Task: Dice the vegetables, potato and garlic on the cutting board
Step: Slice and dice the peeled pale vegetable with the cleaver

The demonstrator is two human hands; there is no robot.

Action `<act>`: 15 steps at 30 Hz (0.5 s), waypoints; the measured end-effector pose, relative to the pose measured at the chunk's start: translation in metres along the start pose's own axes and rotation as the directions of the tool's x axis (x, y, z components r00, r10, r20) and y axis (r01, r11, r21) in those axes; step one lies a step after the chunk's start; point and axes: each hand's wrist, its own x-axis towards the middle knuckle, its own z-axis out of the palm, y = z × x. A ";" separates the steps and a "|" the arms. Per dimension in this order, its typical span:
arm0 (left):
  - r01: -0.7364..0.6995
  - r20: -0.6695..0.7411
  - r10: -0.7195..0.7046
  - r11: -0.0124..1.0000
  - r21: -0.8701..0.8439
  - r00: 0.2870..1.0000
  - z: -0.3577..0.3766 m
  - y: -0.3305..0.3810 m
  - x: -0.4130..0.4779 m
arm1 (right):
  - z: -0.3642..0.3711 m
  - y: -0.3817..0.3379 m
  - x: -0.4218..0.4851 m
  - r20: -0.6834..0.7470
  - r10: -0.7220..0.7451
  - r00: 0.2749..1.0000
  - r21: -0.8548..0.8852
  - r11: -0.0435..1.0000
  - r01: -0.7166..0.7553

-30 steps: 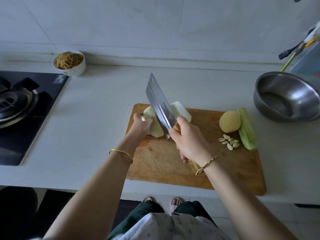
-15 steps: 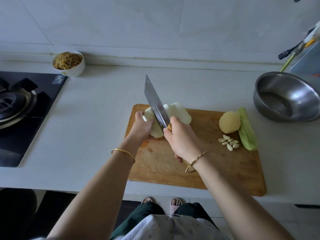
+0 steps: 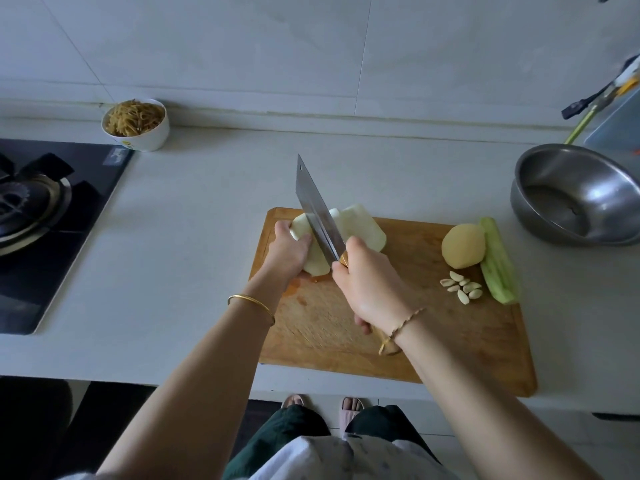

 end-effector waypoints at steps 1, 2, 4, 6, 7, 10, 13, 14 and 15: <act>0.002 0.000 -0.002 1.000 -0.003 1.000 0.000 0.000 0.001 | 0.000 -0.002 0.004 -0.003 -0.001 1.000 0.029 1.000 0.001; 0.007 0.007 -0.007 1.000 -0.009 1.000 0.000 0.000 0.002 | -0.001 -0.003 0.007 -0.002 0.000 1.000 0.052 0.999 0.000; 0.015 0.014 -0.015 1.000 -0.017 1.000 -0.001 0.000 0.002 | -0.001 -0.003 0.005 0.008 0.000 1.000 0.046 0.999 0.000; 0.013 0.006 -0.013 1.000 0.002 1.000 -0.001 0.000 0.002 | 0.001 0.001 -0.003 0.010 0.013 1.000 0.000 1.000 -0.013; 0.007 0.002 -0.007 1.000 0.011 1.000 0.000 0.000 0.001 | 0.001 0.002 -0.005 0.010 0.017 1.000 -0.008 1.000 -0.017; 0.002 0.003 -0.002 1.000 -0.001 1.000 0.001 0.000 0.001 | 0.001 -0.002 0.007 0.015 0.018 1.000 0.065 0.998 -0.019; 0.013 0.011 -0.013 1.000 -0.019 1.000 -0.001 0.000 0.000 | 0.004 -0.001 0.009 0.008 0.009 1.000 0.050 0.999 -0.010; 0.017 0.012 -0.017 1.000 -0.012 1.000 -0.001 -0.001 0.000 | 0.007 0.002 0.005 -0.003 0.009 1.000 0.019 1.000 -0.009; 0.018 0.009 -0.018 1.000 -0.005 1.000 -0.001 -0.001 0.000 | 0.010 0.004 0.002 -0.011 0.007 1.000 -0.009 1.000 -0.007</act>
